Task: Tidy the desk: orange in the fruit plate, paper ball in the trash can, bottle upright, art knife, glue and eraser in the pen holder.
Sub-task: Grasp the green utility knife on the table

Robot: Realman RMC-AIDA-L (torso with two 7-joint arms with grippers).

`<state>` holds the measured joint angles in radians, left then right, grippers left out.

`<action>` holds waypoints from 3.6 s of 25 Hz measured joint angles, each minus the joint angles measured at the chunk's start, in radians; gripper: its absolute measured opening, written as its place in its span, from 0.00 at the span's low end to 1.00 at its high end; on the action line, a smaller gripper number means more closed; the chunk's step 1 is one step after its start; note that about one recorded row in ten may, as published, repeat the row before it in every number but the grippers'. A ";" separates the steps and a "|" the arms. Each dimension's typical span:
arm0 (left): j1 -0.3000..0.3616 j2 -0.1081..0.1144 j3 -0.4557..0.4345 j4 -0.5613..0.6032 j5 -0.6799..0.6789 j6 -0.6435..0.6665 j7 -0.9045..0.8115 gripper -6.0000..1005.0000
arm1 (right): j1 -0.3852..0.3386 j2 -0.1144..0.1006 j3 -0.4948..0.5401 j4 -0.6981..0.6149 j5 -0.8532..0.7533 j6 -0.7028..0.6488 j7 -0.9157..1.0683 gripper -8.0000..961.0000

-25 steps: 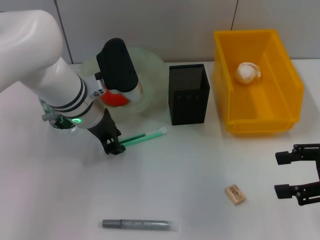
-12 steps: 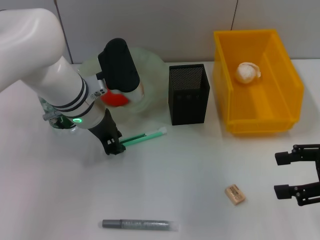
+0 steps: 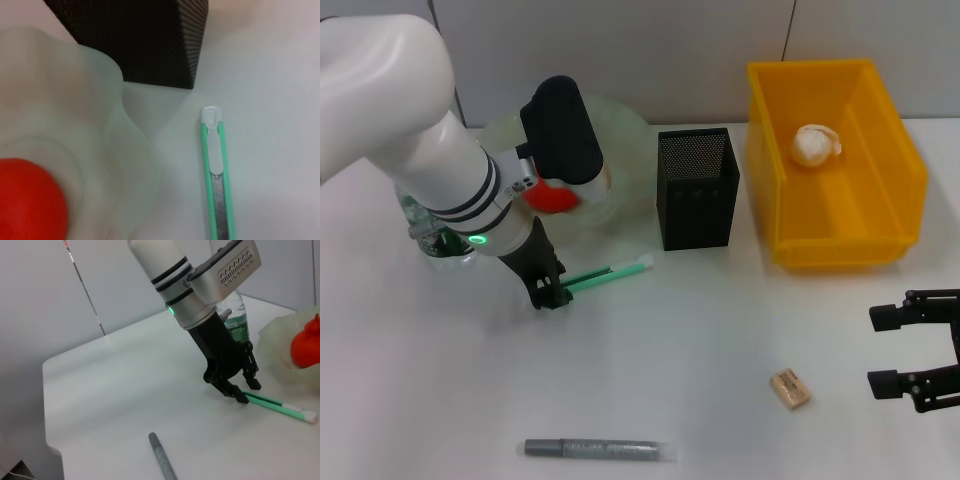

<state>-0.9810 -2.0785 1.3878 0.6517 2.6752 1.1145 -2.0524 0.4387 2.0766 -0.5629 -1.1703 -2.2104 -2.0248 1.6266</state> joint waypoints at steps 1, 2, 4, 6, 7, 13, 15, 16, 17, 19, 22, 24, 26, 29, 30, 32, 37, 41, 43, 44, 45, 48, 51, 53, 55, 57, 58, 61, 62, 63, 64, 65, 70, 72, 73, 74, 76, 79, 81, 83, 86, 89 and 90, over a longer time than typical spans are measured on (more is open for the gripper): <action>-0.003 0.000 0.001 -0.007 0.000 -0.002 0.000 0.35 | 0.000 0.000 0.000 0.000 0.000 0.000 0.000 0.80; -0.008 0.000 0.002 -0.020 0.000 -0.007 0.000 0.35 | 0.000 0.000 0.000 0.000 0.000 0.000 0.000 0.80; -0.012 0.000 0.003 -0.032 -0.001 -0.013 0.004 0.35 | 0.000 0.000 0.000 0.000 0.000 0.000 0.000 0.80; -0.013 0.000 0.003 -0.039 -0.002 -0.018 0.008 0.34 | 0.000 0.000 0.000 0.000 0.000 0.001 0.000 0.80; -0.013 0.000 0.003 -0.040 -0.002 -0.020 0.009 0.34 | 0.000 0.000 0.000 0.000 0.000 0.002 -0.001 0.80; -0.014 0.000 0.004 -0.040 -0.002 -0.021 0.011 0.32 | 0.000 0.000 0.000 0.004 0.000 0.010 -0.001 0.80; -0.015 0.000 0.004 -0.040 -0.001 -0.021 0.012 0.31 | 0.000 0.000 0.000 0.004 0.000 0.010 -0.001 0.80; -0.016 0.000 0.004 -0.040 0.000 -0.021 0.012 0.31 | 0.000 0.000 0.000 0.004 0.000 0.010 -0.001 0.80; -0.017 0.000 0.004 -0.040 0.000 -0.021 0.012 0.31 | 0.000 0.000 0.000 0.004 0.000 0.010 -0.001 0.80; -0.018 0.000 0.004 -0.040 0.001 -0.023 0.013 0.30 | 0.000 0.000 0.000 0.005 0.000 0.011 -0.001 0.80; -0.019 0.000 0.010 -0.040 0.001 -0.035 0.013 0.29 | 0.000 0.000 0.000 0.006 0.000 0.012 -0.001 0.80; -0.019 0.000 0.011 -0.040 0.001 -0.039 0.013 0.29 | 0.000 0.000 0.000 0.007 0.000 0.012 -0.001 0.80; -0.019 0.000 0.011 -0.040 0.001 -0.039 0.013 0.28 | 0.000 0.000 0.000 0.012 0.000 0.013 -0.001 0.80; -0.014 0.000 0.009 -0.035 0.000 -0.039 0.013 0.26 | 0.000 -0.001 0.001 0.017 0.000 0.015 -0.001 0.80; -0.014 0.000 0.009 -0.035 0.000 -0.039 0.013 0.24 | 0.001 -0.001 0.001 0.017 0.000 0.016 -0.001 0.80; -0.010 0.001 0.007 -0.030 0.000 -0.026 0.013 0.20 | 0.001 -0.001 0.001 0.017 0.000 0.016 -0.001 0.80; 0.078 0.006 0.004 0.130 -0.008 0.034 0.002 0.05 | 0.000 -0.001 0.002 0.017 0.001 0.016 -0.001 0.80; 0.125 0.007 0.003 0.216 -0.008 0.063 -0.012 0.03 | -0.001 -0.001 0.002 0.017 0.003 0.015 -0.001 0.79; 0.130 0.008 0.002 0.216 -0.009 0.066 -0.014 0.04 | -0.001 -0.001 0.002 0.017 0.005 0.012 -0.001 0.79; 0.129 0.007 0.002 0.213 -0.009 0.067 -0.014 0.05 | -0.001 -0.001 0.002 0.017 0.005 0.012 -0.001 0.79; 0.128 0.008 0.003 0.208 -0.009 0.067 -0.014 0.06 | -0.001 -0.001 0.002 0.017 0.005 0.011 -0.001 0.79; 0.120 0.006 0.005 0.193 -0.009 0.066 -0.014 0.08 | -0.002 -0.001 0.002 0.017 0.005 0.008 -0.001 0.79; 0.102 0.005 0.003 0.171 -0.009 0.056 -0.019 0.10 | -0.002 -0.001 0.002 0.017 0.006 0.007 -0.001 0.79; 0.101 0.005 0.003 0.170 -0.009 0.050 -0.023 0.12 | -0.004 -0.001 0.002 0.017 0.006 0.007 -0.001 0.79; 0.100 0.003 0.013 0.169 -0.007 0.024 -0.036 0.14 | -0.004 -0.001 0.001 0.017 0.006 0.007 -0.001 0.79; 0.099 0.002 0.016 0.168 -0.006 0.020 -0.038 0.15 | -0.004 -0.001 0.002 0.017 0.006 0.007 -0.001 0.79; 0.096 0.001 0.025 0.160 -0.005 0.012 -0.038 0.16 | -0.003 -0.001 0.002 0.017 0.006 0.008 -0.001 0.79; 0.090 0.001 0.038 0.144 -0.005 -0.002 -0.036 0.27 | -0.002 -0.001 0.002 0.017 0.006 0.009 -0.001 0.79; 0.090 0.001 0.038 0.144 -0.005 -0.002 -0.036 0.31 | -0.002 -0.001 0.002 0.017 0.006 0.010 -0.001 0.79; 0.079 0.001 0.043 0.118 -0.002 -0.014 -0.031 0.35 | -0.001 -0.001 0.002 0.017 0.006 0.010 -0.001 0.79; 0.073 0.001 0.044 0.105 -0.001 -0.020 -0.029 0.38 | -0.001 -0.001 0.002 0.017 0.006 0.011 -0.001 0.79; 0.073 0.001 0.044 0.105 -0.001 -0.020 -0.029 0.42 | 0.000 -0.001 0.002 0.017 0.006 0.012 -0.001 0.79; 0.058 0.001 0.045 0.078 0.000 -0.042 -0.026 0.58 | 0.005 -0.001 0.002 0.017 0.006 0.014 -0.001 0.79; 0.055 0.001 0.045 0.076 0.000 -0.045 -0.024 0.60 | 0.006 -0.001 0.002 0.017 0.005 0.014 -0.001 0.79; 0.054 0.001 0.045 0.076 0.000 -0.046 -0.024 0.61 | 0.007 -0.001 0.002 0.017 0.004 0.014 -0.001 0.79; 0.054 0.001 0.045 0.076 0.000 -0.046 -0.024 0.62 | 0.007 -0.001 0.002 0.017 0.004 0.014 -0.001 0.79; 0.053 0.002 0.050 0.076 0.000 -0.046 -0.024 0.62 | 0.007 -0.001 0.002 0.018 0.004 0.015 -0.001 0.79; 0.054 0.002 0.060 0.075 0.000 -0.046 -0.023 0.62 | 0.008 -0.001 0.002 0.019 0.004 0.015 -0.001 0.79; 0.054 0.002 0.065 0.072 0.000 -0.045 -0.023 0.62 | 0.008 -0.001 0.002 0.019 0.003 0.015 -0.001 0.79; 0.053 0.002 0.066 0.065 0.000 -0.046 -0.023 0.61 | 0.009 -0.001 0.001 0.019 0.003 0.015 -0.001 0.79; 0.053 0.002 0.066 0.065 0.000 -0.047 -0.023 0.59 | 0.009 -0.001 0.002 0.019 0.002 0.015 -0.001 0.78; 0.053 0.002 0.066 0.065 0.000 -0.048 -0.023 0.58 | 0.009 -0.001 0.002 0.019 0.001 0.015 -0.001 0.78; 0.053 0.002 0.066 0.065 0.000 -0.048 -0.023 0.58 | 0.009 -0.001 0.001 0.020 0.001 0.015 -0.001 0.78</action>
<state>-0.9280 -2.0769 1.4542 0.7162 2.6753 1.0666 -2.0754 0.4479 2.0755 -0.5615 -1.1503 -2.2090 -2.0095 1.6260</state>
